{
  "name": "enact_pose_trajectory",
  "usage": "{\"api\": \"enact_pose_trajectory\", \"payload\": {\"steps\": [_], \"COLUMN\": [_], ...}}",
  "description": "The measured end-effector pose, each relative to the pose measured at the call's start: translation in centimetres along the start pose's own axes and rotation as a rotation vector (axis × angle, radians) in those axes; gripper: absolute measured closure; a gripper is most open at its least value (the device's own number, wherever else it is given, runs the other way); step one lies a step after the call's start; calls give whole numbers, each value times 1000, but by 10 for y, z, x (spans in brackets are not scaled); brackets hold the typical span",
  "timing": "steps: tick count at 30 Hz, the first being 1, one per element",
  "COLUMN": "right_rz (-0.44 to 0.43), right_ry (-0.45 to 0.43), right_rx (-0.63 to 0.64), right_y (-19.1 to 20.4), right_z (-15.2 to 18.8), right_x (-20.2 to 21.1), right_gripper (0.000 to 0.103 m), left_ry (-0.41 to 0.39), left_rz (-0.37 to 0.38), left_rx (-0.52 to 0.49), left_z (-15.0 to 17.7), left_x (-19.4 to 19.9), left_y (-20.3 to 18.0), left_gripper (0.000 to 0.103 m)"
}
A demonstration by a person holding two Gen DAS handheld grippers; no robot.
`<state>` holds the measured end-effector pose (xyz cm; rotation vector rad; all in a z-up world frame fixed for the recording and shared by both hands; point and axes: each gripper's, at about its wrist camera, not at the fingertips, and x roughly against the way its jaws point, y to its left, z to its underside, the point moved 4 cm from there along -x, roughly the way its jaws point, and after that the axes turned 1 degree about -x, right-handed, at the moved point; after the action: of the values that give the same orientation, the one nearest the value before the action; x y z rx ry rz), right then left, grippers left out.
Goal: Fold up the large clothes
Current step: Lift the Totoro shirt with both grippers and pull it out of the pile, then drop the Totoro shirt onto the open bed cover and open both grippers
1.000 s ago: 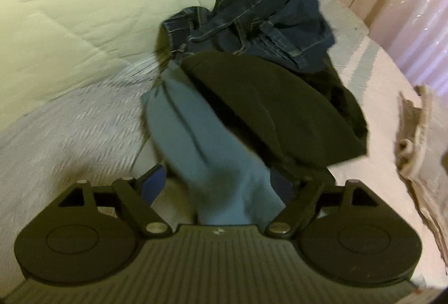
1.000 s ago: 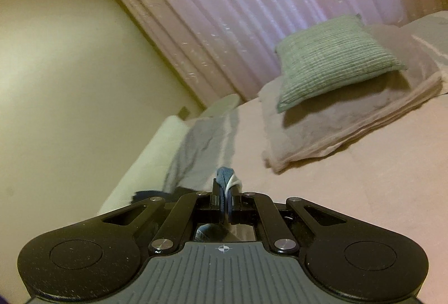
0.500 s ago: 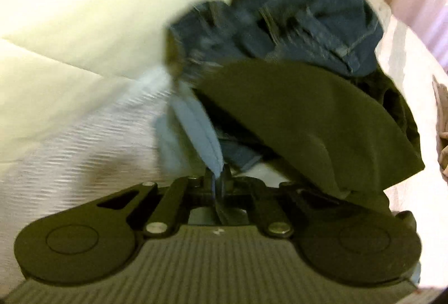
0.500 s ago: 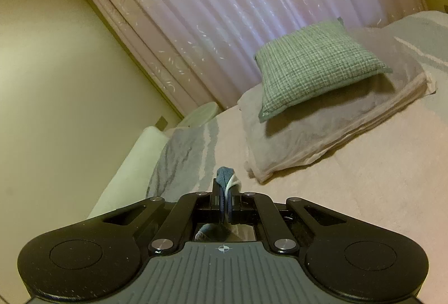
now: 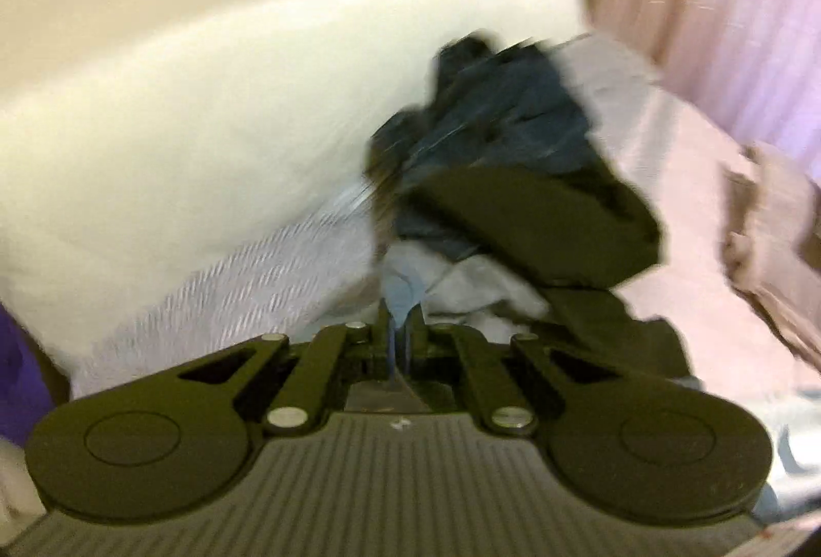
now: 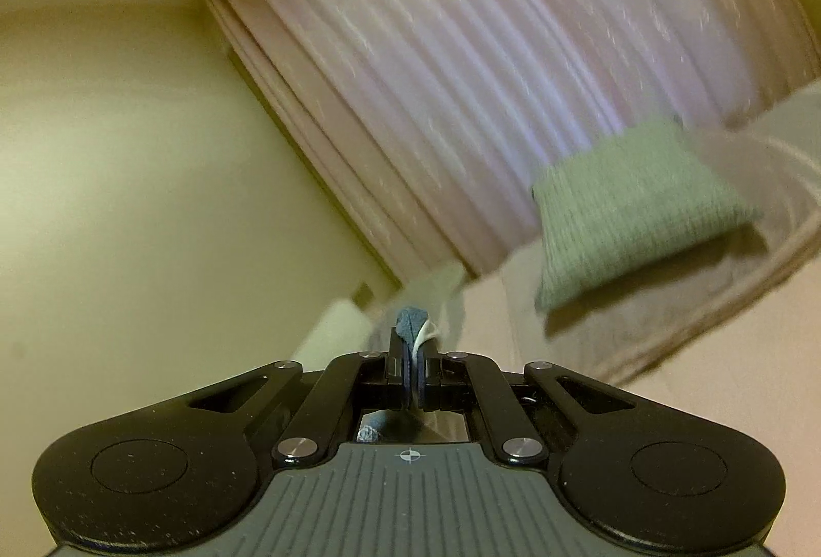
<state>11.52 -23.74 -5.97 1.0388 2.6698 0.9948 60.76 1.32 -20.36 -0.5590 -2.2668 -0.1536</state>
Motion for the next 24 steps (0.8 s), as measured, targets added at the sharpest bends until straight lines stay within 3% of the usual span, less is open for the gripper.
{"api": "enact_pose_trajectory", "payload": {"steps": [5,9,15,17,19,22,23,24], "right_rz": [-32,-12,49,100,218,381,435,473], "right_ry": [-147,-231,-266,-222,-133,180,313,399], "right_rx": [24,66,187,237,279,279,260,246], "right_y": [-12,-26,-45,-51,-66,-106,-125,-141], "right_z": [-44,-75,-119,-126,-125,-106,-92,-79], "right_x": [77,142,215,227,231,225,223,226], "right_gripper": [103,103,103,103,103,98,84,60], "left_ry": [-152,-269,-305,-289,-225,-80,-58,-24], "left_rz": [133,329,646,742,812,857,844,808], "left_rx": [-149,-295,-461,-512,-584,-672,-701,-740], "left_z": [-21,-35,-13,8,38,93,111,131], "left_x": [96,179,275,301,316,320,318,314], "left_y": [-71,-167,-329,-384,-440,-503,-516,-526], "left_gripper": [101,101,101,100,95,59,47,47]}}
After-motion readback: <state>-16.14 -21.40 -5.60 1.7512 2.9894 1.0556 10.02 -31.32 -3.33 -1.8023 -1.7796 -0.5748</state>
